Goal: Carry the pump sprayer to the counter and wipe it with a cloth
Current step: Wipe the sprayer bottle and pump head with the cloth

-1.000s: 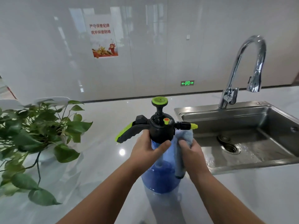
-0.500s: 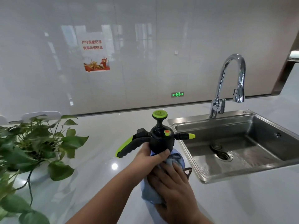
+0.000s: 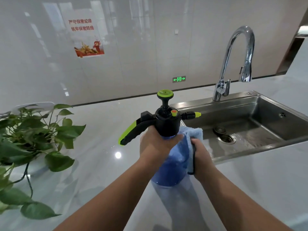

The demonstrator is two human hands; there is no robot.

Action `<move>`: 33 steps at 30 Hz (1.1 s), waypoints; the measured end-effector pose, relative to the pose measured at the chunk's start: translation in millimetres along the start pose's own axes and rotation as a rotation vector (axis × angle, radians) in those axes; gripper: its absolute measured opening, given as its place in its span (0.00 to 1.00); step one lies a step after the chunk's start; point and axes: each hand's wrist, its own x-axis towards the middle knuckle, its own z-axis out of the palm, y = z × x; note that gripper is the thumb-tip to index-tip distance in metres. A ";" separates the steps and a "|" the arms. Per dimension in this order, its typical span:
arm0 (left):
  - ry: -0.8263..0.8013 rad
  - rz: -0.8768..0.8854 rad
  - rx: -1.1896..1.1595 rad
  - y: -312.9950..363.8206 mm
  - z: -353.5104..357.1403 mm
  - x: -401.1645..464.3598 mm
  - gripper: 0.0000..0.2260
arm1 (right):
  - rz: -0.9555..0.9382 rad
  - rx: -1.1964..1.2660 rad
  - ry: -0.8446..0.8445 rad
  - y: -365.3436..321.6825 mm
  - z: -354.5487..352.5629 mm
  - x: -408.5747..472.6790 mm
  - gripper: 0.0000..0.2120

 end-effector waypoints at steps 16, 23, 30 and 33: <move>0.109 0.232 -0.141 73.4 -38.0 49.6 0.22 | 0.053 0.552 -0.180 2.3 35.5 21.6 0.23; 0.101 0.097 -0.190 55.4 -29.0 48.8 0.25 | 0.190 0.701 0.017 9.3 46.1 -2.7 0.24; 0.193 0.109 -0.221 70.4 -27.8 39.7 0.25 | 0.035 0.289 0.113 29.6 40.2 -50.5 0.16; 0.237 0.189 -0.227 76.8 -44.6 38.9 0.23 | -0.316 -0.104 -0.062 55.4 24.9 -76.2 0.19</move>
